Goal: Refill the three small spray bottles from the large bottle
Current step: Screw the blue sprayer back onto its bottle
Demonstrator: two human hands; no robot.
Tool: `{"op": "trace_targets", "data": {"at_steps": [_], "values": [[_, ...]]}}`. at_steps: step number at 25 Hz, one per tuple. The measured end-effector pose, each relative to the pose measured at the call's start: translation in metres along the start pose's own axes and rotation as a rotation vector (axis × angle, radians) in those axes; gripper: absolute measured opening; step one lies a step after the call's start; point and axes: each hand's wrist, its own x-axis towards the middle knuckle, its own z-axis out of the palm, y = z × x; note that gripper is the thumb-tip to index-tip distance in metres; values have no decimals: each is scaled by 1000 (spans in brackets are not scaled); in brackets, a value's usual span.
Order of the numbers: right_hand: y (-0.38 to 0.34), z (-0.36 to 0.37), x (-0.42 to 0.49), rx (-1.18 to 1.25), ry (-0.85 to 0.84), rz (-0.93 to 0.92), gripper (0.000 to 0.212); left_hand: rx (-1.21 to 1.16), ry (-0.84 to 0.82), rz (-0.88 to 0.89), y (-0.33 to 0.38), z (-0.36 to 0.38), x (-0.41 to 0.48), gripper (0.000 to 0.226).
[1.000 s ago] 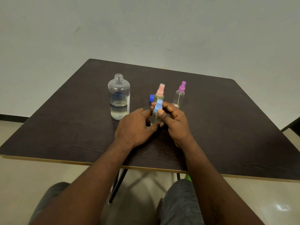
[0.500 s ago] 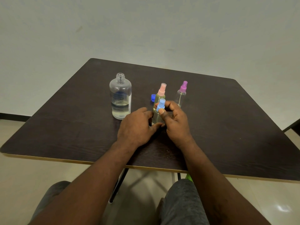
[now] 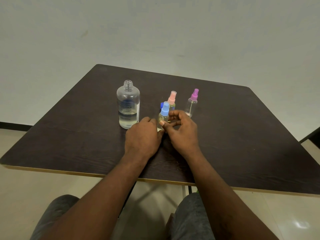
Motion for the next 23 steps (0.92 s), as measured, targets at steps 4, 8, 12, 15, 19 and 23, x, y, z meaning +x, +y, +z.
{"op": "trace_targets", "data": {"at_steps": [4, 8, 12, 15, 19, 23], "values": [[-1, 3, 1, -63, -8, 18, 35, -24, -9, -24, -2, 2, 0, 34], [-2, 3, 1, -113, -7, 30, 37, -31, -7, -43, -1, 2, 1, 34], [-6, 2, 0, -169, -9, 27, 33, -40, 1, -68, -2, 2, 1, 31], [-8, 2, 1, -201, 1, 19, 31, -30, -7, -86, 1, 1, 3, 30], [-7, 5, 2, -233, 13, 9, 29, 13, -36, -122, 5, 0, 5, 29], [-4, 7, 4, -276, 22, -9, 25, 59, -36, -188, 12, 2, 9, 29]]}}
